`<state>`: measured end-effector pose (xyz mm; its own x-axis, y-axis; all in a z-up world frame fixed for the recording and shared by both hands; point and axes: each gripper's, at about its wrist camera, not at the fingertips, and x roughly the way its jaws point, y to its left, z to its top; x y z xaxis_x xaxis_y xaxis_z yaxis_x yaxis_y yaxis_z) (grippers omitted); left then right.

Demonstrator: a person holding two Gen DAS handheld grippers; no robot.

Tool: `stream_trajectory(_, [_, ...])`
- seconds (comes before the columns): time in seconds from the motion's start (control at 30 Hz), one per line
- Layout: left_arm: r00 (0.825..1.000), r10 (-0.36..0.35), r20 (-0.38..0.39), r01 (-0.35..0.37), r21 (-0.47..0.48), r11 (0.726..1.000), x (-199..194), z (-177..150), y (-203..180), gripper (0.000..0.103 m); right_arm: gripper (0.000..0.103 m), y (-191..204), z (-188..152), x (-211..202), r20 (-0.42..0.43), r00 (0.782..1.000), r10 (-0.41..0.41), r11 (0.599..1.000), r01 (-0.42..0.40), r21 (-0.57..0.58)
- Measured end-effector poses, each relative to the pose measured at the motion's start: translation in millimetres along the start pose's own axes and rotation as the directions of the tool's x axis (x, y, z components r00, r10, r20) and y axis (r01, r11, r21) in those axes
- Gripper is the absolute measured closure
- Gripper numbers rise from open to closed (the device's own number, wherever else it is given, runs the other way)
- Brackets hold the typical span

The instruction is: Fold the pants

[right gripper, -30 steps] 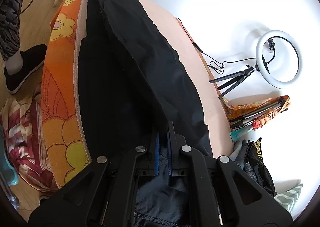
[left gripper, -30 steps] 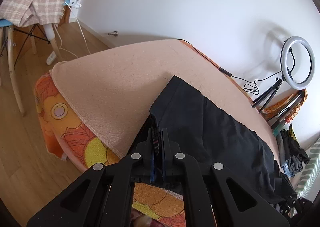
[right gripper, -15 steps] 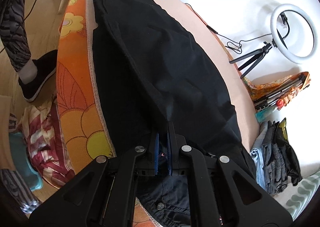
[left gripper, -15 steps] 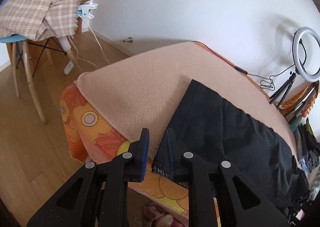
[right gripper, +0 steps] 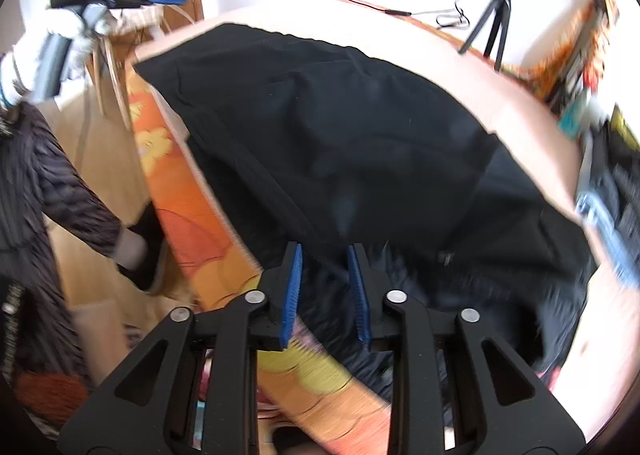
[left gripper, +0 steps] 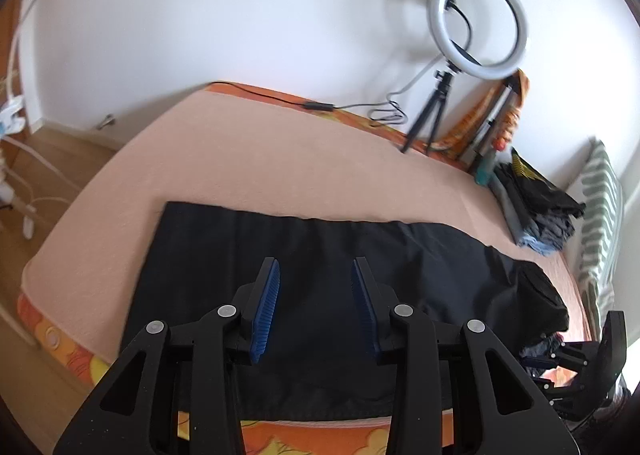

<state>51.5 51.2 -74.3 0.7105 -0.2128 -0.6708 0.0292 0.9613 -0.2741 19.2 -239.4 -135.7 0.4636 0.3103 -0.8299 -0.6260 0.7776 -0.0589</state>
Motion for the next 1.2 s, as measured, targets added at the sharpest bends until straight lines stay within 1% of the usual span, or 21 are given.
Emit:
stream_trajectory(0.03, [1.0,-0.025,-0.018,0.026,0.032,0.999,6,4,-10,0.068,0.073,2,-2,-3,0.004,1.0,0.016,1.0,-0.016,0.016])
stream_trajectory(0.1, [0.995,-0.083,-0.055,0.088,0.094,0.992,19,10,-34,0.065,0.064,3,-11,-14,0.022,0.999,0.032,0.997,-0.034,0.063])
stream_trajectory(0.13, [0.992,-0.104,-0.076,0.114,0.132,0.985,25,11,-48,0.062,0.063,1,-13,-18,0.031,0.999,0.041,0.995,-0.043,0.088])
stream_trajectory(0.2, [0.983,-0.144,-0.115,0.166,0.202,0.965,36,11,-74,0.061,0.06,-4,-21,-28,0.062,0.995,0.073,0.982,-0.083,0.172])
stream_trajectory(0.27, [0.97,-0.181,-0.161,0.219,0.267,0.939,46,5,-98,0.061,0.058,-8,-29,-36,0.087,0.993,0.081,0.967,-0.1,0.236])
stream_trajectory(0.33, [0.954,-0.216,-0.208,0.275,0.32,0.906,55,-6,-120,0.061,0.054,-16,-38,-45,0.117,0.991,0.068,0.946,-0.102,0.309])
stream_trajectory(0.4, [0.935,-0.244,-0.256,0.327,0.362,0.873,63,-18,-138,0.061,0.046,-29,-47,-53,0.148,0.988,0.051,0.914,-0.106,0.391])
stream_trajectory(0.47, [0.911,-0.274,-0.309,0.383,0.384,0.84,73,-32,-155,0.061,0.042,-45,-56,-59,0.167,0.985,0.037,0.871,-0.114,0.478])
stream_trajectory(0.5, [0.9,-0.278,-0.335,0.402,0.397,0.825,76,-38,-161,0.061,0.04,-55,-62,-60,0.178,0.983,0.038,0.836,-0.129,0.534])
stream_trajectory(0.57, [0.883,-0.277,-0.379,0.433,0.426,0.794,84,-50,-173,0.061,0.039,-77,-76,-62,0.204,0.978,0.051,0.75,-0.172,0.638])
stream_trajectory(0.6, [0.873,-0.276,-0.401,0.448,0.44,0.779,86,-56,-176,0.061,0.039,-86,-80,-62,0.214,0.975,0.058,0.714,-0.19,0.674])
stream_trajectory(0.7, [0.852,-0.276,-0.446,0.48,0.452,0.752,93,-67,-184,0.061,0.039,-112,-93,-61,0.262,0.961,0.088,0.59,-0.263,0.763])
stream_trajectory(0.77, [0.84,-0.281,-0.465,0.496,0.446,0.745,97,-71,-185,0.061,0.038,-124,-99,-58,0.301,0.947,0.116,0.515,-0.317,0.797])
stream_trajectory(0.87, [0.823,-0.291,-0.488,0.516,0.428,0.742,101,-76,-185,0.061,0.037,-139,-106,-48,0.379,0.912,0.16,0.382,-0.411,0.828])
stream_trajectory(0.93, [0.816,-0.29,-0.5,0.524,0.429,0.736,103,-80,-186,0.061,0.037,-141,-108,-39,0.414,0.894,0.172,0.32,-0.448,0.835])
stream_trajectory(1.0, [0.812,-0.288,-0.508,0.529,0.431,0.731,104,-84,-187,0.061,0.037,-147,-109,-33,0.448,0.88,0.16,0.253,-0.475,0.843])
stream_trajectory(1.03, [0.808,-0.29,-0.513,0.533,0.428,0.729,105,-86,-187,0.061,0.037,-150,-111,-31,0.459,0.876,0.149,0.23,-0.482,0.845])
stream_trajectory(1.13, [0.801,-0.293,-0.522,0.543,0.428,0.722,103,-89,-186,0.061,0.037,-164,-119,-22,0.505,0.858,0.096,0.121,-0.513,0.85])
stream_trajectory(1.17, [0.799,-0.296,-0.524,0.547,0.428,0.719,103,-90,-186,0.061,0.037,-168,-122,-19,0.512,0.855,0.076,0.093,-0.518,0.851])
stream_trajectory(1.2, [0.795,-0.301,-0.527,0.553,0.426,0.716,102,-91,-185,0.061,0.037,-172,-124,-16,0.51,0.858,0.057,0.074,-0.513,0.855])
